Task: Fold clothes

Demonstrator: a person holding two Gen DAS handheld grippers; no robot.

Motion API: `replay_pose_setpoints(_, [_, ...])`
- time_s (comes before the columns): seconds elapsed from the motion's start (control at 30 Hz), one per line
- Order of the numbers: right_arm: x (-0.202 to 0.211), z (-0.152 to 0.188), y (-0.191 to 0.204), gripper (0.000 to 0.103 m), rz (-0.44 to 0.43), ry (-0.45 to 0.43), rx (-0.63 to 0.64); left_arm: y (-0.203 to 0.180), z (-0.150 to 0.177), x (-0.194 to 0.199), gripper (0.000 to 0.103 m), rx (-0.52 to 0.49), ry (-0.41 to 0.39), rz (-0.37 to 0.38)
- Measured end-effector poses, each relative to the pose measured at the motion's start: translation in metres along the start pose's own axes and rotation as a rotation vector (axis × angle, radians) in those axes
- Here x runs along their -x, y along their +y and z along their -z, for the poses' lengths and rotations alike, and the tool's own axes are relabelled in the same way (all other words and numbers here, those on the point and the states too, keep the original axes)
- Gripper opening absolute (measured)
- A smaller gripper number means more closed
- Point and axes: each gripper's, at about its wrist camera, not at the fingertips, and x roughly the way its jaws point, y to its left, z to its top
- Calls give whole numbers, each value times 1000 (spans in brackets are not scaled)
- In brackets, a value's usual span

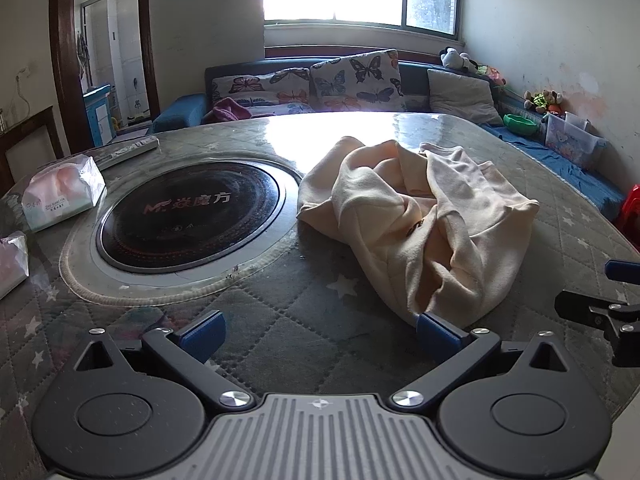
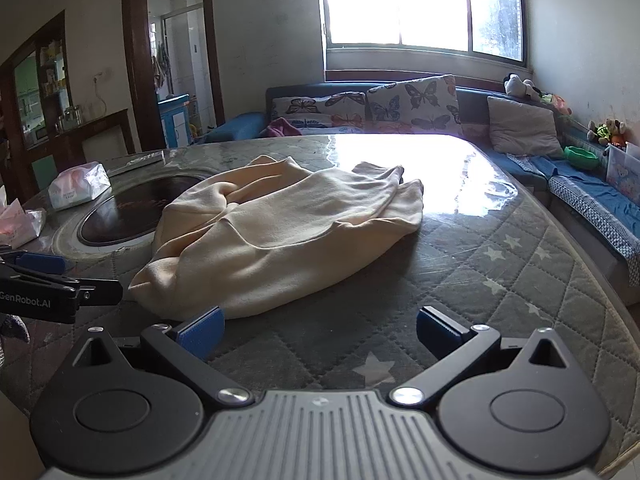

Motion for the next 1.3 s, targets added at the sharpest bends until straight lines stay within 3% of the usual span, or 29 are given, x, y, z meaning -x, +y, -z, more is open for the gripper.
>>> replay_pose_setpoints(1.3, [-6,-11,17,103,-47,11,33,-14,-11,-7,103,-64,33,-1])
